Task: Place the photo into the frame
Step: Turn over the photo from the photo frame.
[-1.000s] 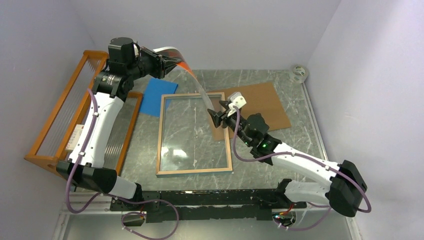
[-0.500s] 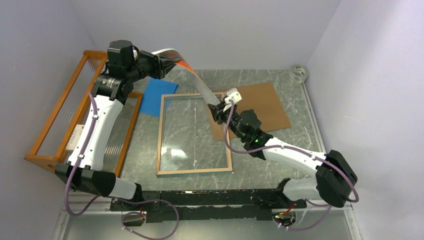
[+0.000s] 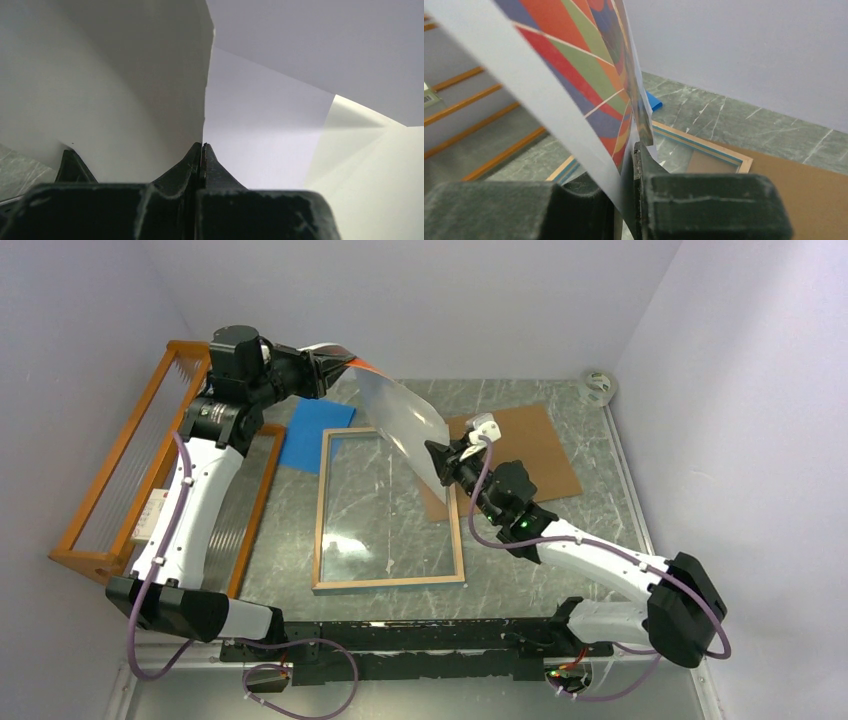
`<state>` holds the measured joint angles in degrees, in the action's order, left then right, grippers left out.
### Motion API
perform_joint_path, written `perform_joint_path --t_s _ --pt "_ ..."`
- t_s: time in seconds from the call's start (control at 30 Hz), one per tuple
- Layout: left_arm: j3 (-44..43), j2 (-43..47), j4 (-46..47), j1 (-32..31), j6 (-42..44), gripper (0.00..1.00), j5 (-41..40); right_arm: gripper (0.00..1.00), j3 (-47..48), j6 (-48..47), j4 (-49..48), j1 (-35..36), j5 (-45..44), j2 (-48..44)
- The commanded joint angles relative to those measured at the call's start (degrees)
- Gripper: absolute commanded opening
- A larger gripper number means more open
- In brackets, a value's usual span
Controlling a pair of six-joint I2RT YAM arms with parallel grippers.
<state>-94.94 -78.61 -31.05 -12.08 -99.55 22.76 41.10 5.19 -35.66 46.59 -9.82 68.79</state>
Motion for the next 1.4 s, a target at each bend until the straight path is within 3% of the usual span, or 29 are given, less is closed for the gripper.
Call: perform_joint_path --t_s 0.0,0.07,0.17,0.23,0.33,0.4,0.53,0.83,0.93,1.07,1.37 --pt "1.4 2.0 3.3 0.2 -2.4 0.03 -0.7 0.1 -0.1 1.3 -2.9 -0.2 1.0 -2.4" --pt "1.8 2.1 3.5 0.2 -2.7 0.02 -0.6 0.0 0.0 1.6 -2.6 -0.2 1.0 -2.9" --pt "2.1 2.3 3.6 0.2 -2.7 0.04 -0.9 0.0 -0.4 2.5 -2.6 -0.2 1.1 -3.8" --pt "2.2 2.8 3.4 0.2 -2.2 0.2 -1.8 0.0 -0.3 3.2 -1.4 -0.3 1.1 -4.5" --pt "2.5 3.8 3.1 0.2 -0.6 0.59 -4.5 0.0 -0.8 4.3 0.0 -0.3 1.1 -6.0" --pt "2.4 4.6 2.6 0.2 1.7 0.8 -6.9 0.0 -0.4 5.8 2.6 -0.4 1.4 -7.1" --pt "1.0 5.9 0.7 0.2 9.0 0.93 -12.5 0.0 2.0 8.4 9.3 -0.5 4.0 -8.8" --pt "2.8 11.6 2.5 0.2 31.2 0.94 -21.2 0.0 12.2 15.7 25.0 -0.6 9.5 -6.9" --pt "3.9 13.4 6.1 0.2 42.9 0.94 -19.0 0.0 18.6 19.0 32.5 -0.6 12.7 -2.8" --pt "3.9 13.6 1.8 0.2 53.5 0.94 -16.7 0.0 30.5 23.5 44.8 -0.7 19.0 6.1" --pt "3.3 14.1 -10.7 0.2 62.3 0.94 -23.5 0.0 54.4 34.7 61.1 -2.4 38.1 23.8"
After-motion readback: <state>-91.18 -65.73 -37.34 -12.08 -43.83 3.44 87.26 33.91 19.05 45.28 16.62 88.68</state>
